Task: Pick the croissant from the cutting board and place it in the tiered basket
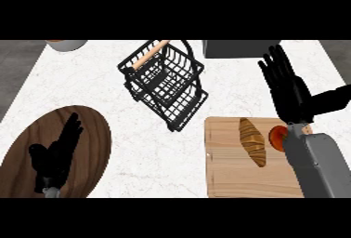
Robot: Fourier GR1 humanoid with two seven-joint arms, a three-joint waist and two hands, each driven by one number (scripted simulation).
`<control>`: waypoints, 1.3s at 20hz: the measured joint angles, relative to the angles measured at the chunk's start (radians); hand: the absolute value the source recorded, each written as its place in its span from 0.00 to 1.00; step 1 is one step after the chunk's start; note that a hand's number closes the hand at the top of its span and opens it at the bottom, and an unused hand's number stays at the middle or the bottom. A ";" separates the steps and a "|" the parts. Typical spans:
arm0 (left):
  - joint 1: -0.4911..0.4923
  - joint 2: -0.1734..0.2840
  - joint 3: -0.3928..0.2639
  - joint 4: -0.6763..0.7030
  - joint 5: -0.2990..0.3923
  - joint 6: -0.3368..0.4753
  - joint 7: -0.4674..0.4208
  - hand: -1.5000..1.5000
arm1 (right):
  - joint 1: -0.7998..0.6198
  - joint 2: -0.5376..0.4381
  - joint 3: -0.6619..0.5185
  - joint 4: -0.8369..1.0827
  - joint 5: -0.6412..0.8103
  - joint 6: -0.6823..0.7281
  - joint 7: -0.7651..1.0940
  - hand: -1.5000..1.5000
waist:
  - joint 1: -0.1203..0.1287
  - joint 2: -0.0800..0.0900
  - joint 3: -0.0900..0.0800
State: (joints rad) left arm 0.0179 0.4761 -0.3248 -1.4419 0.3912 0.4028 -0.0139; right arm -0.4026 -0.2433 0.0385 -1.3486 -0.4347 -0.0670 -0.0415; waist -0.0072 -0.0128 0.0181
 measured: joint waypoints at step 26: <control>-0.161 -0.112 -0.050 0.101 -0.054 -0.235 -0.131 0.50 | -0.088 -0.188 0.396 0.126 0.687 -0.178 0.298 0.00 | -0.025 -0.008 -0.028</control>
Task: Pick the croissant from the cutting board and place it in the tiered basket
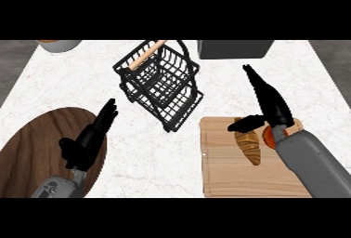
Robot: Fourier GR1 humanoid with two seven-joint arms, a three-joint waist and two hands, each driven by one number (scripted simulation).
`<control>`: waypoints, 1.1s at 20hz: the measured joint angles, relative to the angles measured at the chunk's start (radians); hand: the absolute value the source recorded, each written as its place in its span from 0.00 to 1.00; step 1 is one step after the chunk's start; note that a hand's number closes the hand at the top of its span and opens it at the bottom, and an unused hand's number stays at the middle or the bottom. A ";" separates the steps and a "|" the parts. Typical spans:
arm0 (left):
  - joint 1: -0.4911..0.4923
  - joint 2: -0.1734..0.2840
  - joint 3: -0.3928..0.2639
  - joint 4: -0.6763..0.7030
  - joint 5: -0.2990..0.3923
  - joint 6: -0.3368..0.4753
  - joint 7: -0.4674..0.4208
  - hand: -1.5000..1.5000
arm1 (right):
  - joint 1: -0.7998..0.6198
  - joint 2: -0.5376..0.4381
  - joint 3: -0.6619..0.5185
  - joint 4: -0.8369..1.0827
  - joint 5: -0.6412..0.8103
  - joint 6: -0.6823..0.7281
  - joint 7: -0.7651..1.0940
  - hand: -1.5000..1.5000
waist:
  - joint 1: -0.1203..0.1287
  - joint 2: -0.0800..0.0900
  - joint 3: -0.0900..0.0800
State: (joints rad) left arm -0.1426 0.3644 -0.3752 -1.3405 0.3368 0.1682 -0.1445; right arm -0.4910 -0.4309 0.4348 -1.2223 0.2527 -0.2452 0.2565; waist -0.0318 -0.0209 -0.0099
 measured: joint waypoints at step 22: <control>-0.006 -0.020 0.041 0.004 -0.035 -0.047 -0.003 0.50 | -0.039 -0.119 0.167 -0.524 0.118 0.531 0.822 0.00 | 0.026 0.016 0.009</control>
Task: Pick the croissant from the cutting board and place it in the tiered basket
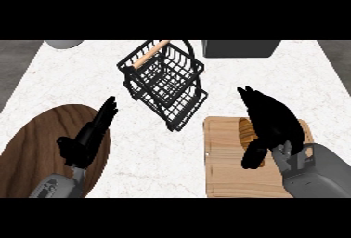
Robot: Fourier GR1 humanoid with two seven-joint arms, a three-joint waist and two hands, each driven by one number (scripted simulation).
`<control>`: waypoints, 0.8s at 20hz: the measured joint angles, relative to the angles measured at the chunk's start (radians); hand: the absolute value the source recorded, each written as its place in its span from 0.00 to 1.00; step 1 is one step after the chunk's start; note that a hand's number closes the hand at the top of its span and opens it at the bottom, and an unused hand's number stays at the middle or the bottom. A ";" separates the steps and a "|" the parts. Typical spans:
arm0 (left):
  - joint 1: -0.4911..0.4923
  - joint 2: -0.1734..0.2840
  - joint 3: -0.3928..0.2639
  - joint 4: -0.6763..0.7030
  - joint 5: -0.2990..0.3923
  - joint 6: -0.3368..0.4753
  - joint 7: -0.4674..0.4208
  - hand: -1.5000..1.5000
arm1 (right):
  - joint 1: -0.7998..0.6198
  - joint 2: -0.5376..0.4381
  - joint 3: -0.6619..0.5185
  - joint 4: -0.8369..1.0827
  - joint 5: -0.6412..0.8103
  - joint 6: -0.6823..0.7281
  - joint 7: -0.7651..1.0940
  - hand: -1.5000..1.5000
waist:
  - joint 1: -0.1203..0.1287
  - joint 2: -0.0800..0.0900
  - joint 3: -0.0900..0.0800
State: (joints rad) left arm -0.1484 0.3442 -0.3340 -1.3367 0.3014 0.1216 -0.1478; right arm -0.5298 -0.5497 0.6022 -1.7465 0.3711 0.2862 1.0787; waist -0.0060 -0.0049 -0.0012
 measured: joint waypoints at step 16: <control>-0.008 -0.040 0.059 0.022 -0.043 -0.055 0.008 0.50 | 0.157 0.105 -0.056 0.176 0.190 -0.016 -0.067 0.00 | 0.006 0.005 0.001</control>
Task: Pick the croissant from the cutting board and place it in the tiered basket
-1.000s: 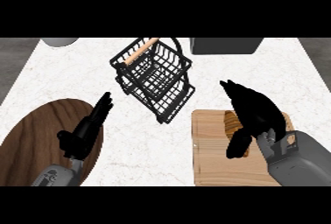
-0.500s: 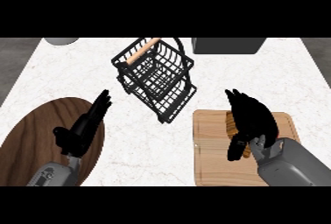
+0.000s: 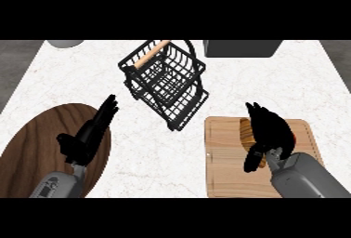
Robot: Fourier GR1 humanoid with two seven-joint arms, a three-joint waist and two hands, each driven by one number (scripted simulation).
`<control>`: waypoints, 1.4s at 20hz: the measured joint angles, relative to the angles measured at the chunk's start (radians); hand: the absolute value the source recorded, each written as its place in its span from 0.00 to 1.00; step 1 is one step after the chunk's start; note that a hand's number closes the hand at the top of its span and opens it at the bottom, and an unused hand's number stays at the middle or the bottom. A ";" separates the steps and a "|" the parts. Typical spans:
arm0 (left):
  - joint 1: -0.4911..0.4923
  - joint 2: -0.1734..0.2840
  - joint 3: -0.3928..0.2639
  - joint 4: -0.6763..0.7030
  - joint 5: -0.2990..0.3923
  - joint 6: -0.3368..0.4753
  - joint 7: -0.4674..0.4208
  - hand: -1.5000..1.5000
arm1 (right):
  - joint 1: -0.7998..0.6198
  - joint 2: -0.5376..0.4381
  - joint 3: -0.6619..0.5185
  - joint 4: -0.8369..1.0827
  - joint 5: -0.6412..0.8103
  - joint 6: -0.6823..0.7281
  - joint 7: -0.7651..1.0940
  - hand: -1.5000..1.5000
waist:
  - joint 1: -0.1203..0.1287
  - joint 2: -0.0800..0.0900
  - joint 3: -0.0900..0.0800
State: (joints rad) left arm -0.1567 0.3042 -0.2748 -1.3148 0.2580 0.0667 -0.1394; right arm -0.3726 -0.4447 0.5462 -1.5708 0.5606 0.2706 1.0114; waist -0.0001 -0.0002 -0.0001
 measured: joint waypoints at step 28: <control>0.030 -0.113 0.121 -0.026 -0.144 -0.093 0.040 0.50 | 0.089 0.189 -0.217 0.271 0.295 -0.140 -0.383 1.00 | 0.002 -0.004 -0.006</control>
State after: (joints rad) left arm -0.1270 0.1910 -0.1541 -1.3409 0.1138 -0.0263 -0.0990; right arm -0.2840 -0.2553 0.3290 -1.2996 0.8560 0.1302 0.6288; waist 0.0017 -0.0044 -0.0057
